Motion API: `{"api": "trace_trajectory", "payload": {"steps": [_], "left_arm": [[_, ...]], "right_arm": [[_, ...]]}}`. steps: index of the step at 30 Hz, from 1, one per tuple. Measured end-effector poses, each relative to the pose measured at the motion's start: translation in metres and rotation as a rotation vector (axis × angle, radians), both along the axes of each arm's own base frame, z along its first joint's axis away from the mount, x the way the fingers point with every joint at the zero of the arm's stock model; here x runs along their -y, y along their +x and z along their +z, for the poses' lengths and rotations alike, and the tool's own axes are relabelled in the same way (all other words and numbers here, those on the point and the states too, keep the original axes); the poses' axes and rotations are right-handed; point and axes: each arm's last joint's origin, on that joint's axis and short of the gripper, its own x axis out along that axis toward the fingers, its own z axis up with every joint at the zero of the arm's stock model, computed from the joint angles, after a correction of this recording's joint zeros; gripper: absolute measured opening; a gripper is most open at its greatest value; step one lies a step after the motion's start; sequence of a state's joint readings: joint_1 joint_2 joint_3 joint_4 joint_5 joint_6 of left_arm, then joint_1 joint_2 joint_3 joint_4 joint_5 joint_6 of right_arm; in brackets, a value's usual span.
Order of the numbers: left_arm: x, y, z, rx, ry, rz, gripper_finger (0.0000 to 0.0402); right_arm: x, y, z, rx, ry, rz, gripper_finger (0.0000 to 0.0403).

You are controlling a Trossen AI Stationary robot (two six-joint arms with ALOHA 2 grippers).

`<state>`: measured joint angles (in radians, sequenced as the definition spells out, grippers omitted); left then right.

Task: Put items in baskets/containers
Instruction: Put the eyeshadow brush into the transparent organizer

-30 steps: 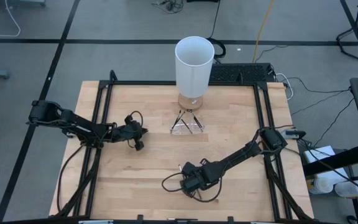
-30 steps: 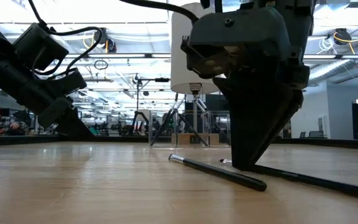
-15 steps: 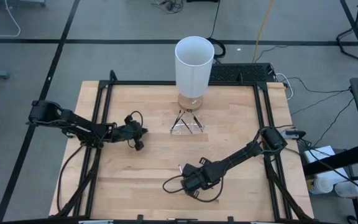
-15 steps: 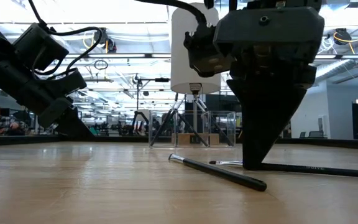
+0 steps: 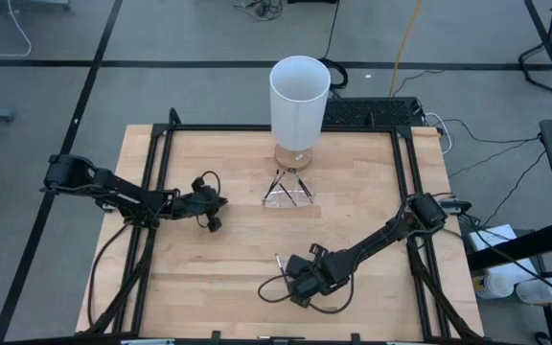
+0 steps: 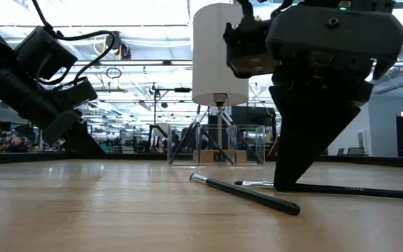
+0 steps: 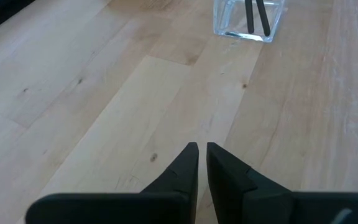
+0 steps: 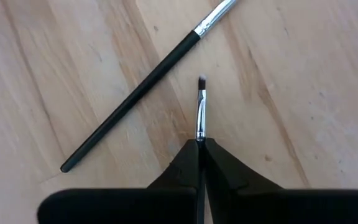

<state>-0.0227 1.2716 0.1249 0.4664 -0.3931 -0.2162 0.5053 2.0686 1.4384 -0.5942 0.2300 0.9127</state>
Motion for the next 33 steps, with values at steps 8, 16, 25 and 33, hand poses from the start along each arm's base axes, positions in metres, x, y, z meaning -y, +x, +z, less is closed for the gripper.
{"api": "trace_trajectory", "payload": {"steps": [8,16,25,33], "left_arm": [[0.000,0.000,0.000,-0.002,0.003,-0.001,0.0042],[0.000,0.000,0.000,-0.006,0.003,-0.001,0.0042],[-0.001,0.000,0.000,0.000,0.014,0.009,0.0042],[-0.001,-0.001,0.000,-0.012,0.023,0.018,0.0042]], "right_arm": [[-0.002,0.004,0.026,0.175,-0.052,0.011,0.0000],[-0.003,0.005,0.049,0.303,-0.111,0.048,0.0000],[0.012,0.003,0.147,0.748,-0.517,0.083,0.0000],[0.078,-0.028,0.170,1.051,-0.745,0.058,0.0000]]}}
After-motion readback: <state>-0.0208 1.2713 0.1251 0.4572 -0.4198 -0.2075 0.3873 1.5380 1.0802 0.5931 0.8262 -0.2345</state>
